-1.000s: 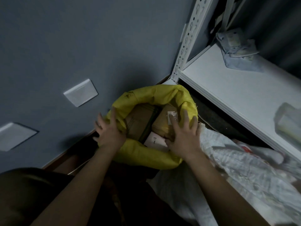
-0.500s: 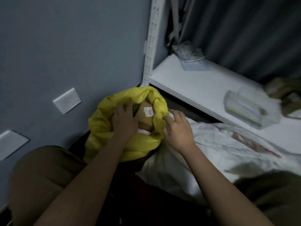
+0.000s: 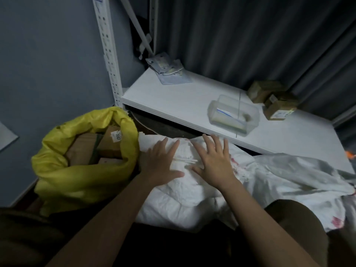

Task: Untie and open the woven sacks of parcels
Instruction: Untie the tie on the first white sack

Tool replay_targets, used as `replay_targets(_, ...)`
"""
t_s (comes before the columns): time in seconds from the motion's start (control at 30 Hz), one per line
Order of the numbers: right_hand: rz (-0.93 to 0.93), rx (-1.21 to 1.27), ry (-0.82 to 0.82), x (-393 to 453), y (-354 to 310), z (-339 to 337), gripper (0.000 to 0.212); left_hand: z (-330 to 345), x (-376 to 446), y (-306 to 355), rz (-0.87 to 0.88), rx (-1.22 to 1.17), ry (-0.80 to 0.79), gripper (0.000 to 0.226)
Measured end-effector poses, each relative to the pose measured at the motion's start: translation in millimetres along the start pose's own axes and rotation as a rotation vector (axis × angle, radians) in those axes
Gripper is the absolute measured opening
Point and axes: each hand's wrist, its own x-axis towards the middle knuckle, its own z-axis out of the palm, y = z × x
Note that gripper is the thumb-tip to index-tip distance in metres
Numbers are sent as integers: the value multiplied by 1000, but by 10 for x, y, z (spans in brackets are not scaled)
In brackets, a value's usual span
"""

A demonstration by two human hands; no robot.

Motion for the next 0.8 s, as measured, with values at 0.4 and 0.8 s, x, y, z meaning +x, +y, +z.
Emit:
replay_targets(0.4, -192, 202, -321, -486, 757, 340, 98, 849, 218, 436, -149, -147, 72, 82)
replay_targets(0.8, 95, 762, -128, -400, 924, 140, 16, 892, -493, 892, -296, -155, 42, 111)
